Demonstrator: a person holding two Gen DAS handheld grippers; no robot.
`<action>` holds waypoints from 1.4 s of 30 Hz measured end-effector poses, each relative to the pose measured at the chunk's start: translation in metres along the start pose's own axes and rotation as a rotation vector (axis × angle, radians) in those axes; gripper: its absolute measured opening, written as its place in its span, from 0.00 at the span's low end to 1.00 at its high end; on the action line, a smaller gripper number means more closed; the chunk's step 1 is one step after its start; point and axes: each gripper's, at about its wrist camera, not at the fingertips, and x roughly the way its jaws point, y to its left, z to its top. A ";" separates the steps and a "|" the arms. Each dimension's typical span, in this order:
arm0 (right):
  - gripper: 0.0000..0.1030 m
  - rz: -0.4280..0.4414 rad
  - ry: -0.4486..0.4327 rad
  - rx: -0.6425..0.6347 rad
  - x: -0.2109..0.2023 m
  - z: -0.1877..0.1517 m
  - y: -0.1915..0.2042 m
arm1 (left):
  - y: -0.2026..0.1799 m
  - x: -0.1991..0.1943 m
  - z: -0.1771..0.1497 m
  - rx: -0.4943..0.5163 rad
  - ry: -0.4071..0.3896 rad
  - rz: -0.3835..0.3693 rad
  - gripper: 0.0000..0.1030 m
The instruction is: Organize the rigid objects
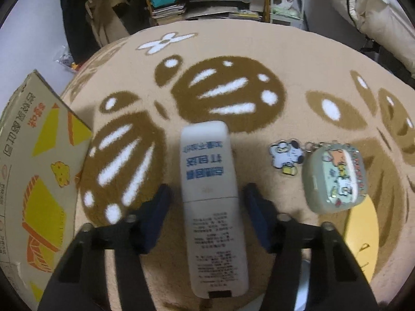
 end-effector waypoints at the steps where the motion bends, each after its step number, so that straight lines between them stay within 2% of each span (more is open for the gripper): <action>1: 0.45 -0.002 -0.004 0.010 -0.001 0.000 -0.002 | -0.001 0.001 0.000 0.002 0.002 0.006 0.22; 8: 0.43 -0.022 -0.087 0.014 -0.009 -0.009 0.000 | -0.004 0.001 0.000 0.007 0.005 0.020 0.23; 12: 0.43 0.055 -0.133 0.043 -0.023 -0.005 0.001 | -0.005 0.000 0.001 0.002 0.003 0.010 0.21; 29: 0.43 0.284 -0.338 -0.062 -0.117 0.009 0.071 | -0.002 0.000 0.002 -0.002 0.007 0.012 0.22; 35: 0.43 0.363 -0.356 -0.129 -0.134 0.004 0.100 | -0.003 0.000 0.002 -0.004 0.007 0.012 0.22; 42: 0.43 0.451 -0.325 -0.130 -0.137 -0.002 0.124 | -0.004 -0.002 0.001 -0.001 0.003 0.012 0.22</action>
